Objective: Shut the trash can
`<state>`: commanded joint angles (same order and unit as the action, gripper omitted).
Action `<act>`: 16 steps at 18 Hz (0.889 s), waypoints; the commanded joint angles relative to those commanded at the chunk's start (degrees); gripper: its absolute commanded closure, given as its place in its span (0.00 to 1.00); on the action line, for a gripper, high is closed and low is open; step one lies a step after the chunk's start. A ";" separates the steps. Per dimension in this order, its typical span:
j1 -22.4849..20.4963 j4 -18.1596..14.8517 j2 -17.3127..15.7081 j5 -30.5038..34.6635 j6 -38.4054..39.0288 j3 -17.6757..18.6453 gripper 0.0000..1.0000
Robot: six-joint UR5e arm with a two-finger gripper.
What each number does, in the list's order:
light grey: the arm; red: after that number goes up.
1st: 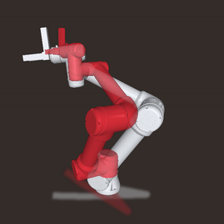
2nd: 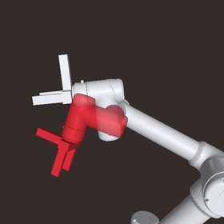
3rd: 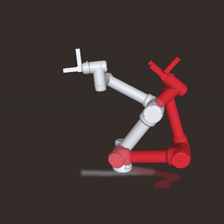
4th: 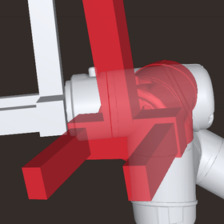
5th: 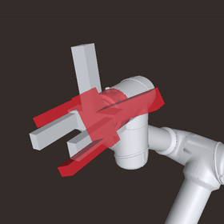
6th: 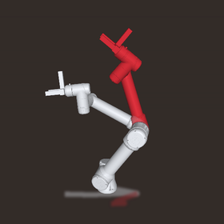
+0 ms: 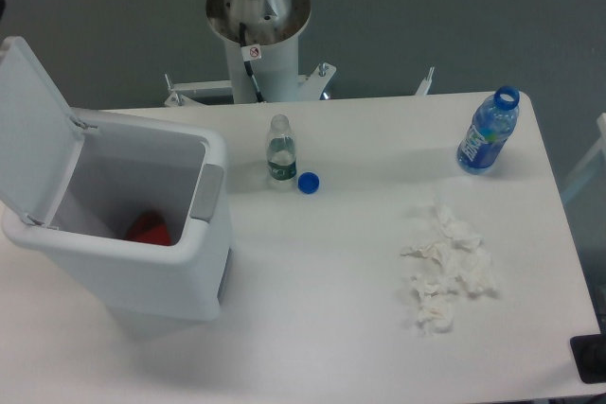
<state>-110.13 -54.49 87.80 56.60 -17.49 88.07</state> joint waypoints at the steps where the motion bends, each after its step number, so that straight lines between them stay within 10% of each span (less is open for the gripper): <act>1: 0.18 -0.09 0.00 0.00 0.09 0.09 0.00; 16: 0.97 0.00 2.29 0.70 -0.09 1.32 0.00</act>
<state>-109.16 -54.49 90.09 57.30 -17.58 89.38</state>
